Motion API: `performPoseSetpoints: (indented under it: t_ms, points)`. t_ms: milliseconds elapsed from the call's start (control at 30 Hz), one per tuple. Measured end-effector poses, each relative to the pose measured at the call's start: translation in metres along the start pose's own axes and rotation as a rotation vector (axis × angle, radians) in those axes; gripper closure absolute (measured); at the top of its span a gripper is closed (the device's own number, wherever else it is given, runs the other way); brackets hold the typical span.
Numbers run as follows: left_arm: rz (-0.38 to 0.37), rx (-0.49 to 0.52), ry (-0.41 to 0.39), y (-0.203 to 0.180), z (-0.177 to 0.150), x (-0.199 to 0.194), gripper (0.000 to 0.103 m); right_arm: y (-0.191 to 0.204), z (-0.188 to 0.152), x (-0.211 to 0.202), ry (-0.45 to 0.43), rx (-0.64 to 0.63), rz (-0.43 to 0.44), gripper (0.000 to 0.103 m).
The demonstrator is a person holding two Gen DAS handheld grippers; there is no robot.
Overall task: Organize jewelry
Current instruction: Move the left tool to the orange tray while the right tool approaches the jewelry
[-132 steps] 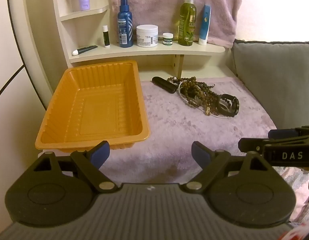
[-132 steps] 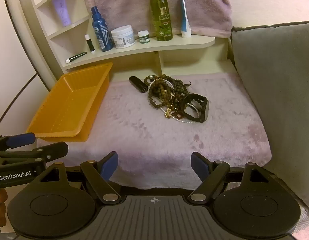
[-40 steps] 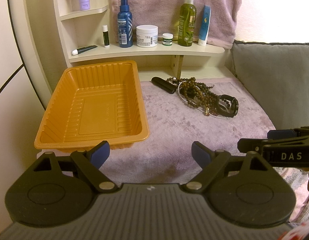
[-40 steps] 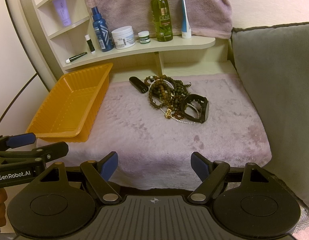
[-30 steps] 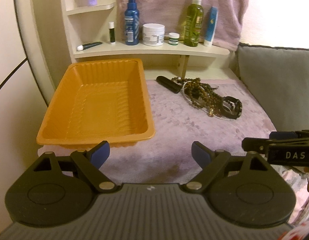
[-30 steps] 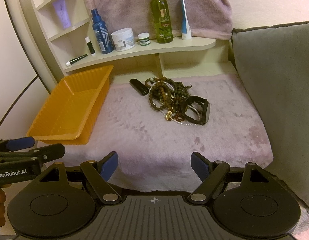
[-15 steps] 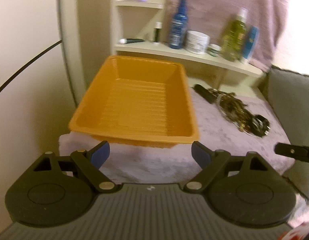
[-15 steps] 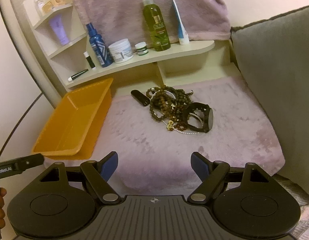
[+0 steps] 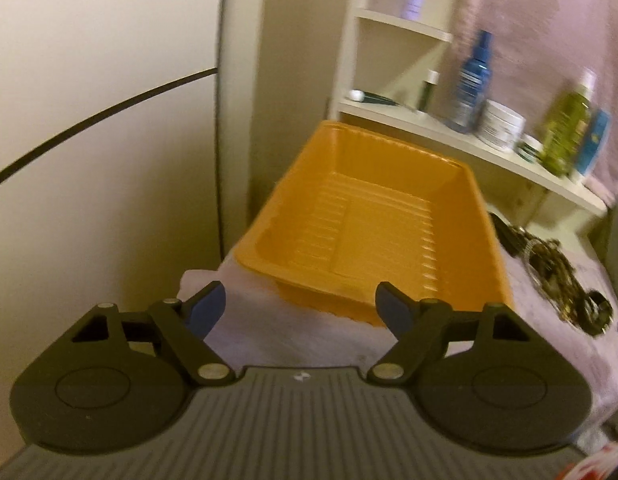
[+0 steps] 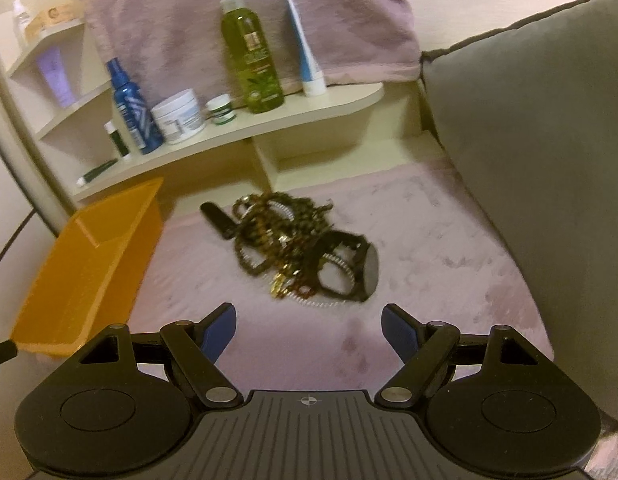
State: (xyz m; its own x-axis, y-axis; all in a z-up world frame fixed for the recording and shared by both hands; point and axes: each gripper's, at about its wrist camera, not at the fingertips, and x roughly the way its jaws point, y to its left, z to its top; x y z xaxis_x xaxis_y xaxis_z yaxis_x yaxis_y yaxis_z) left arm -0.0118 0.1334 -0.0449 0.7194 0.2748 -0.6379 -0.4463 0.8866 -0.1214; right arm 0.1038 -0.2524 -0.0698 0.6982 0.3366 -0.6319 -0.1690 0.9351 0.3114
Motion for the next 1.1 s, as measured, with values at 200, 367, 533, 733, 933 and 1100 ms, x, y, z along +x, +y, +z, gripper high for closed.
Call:
performPoseSetpoints:
  t_ms: [200,367,533,733,933,1100]
  points:
    - [0.016,-0.060,-0.060,0.010,-0.002,0.020,0.022,-0.009,0.010,0.009,-0.014,0.029,-0.049,0.023]
    - [0.023,-0.107,-0.073,0.012,-0.002,0.040,0.022,-0.018,0.015,0.018,0.003,0.072,-0.084,0.023]
    - [0.011,-0.139,-0.085,0.011,-0.004,0.058,0.026,-0.022,0.018,0.026,0.015,0.082,-0.102,0.023]
    - [0.025,-0.112,-0.107,0.003,-0.004,0.073,0.033,-0.023,0.022,0.034,0.023,0.088,-0.111,0.023]
    - [0.037,-0.085,-0.121,-0.003,-0.005,0.080,0.042,-0.021,0.023,0.040,0.029,0.073,-0.119,0.023]
    - [0.047,-0.084,-0.136,-0.005,-0.004,0.083,0.051,-0.023,0.024,0.044,0.035,0.074,-0.117,0.023]
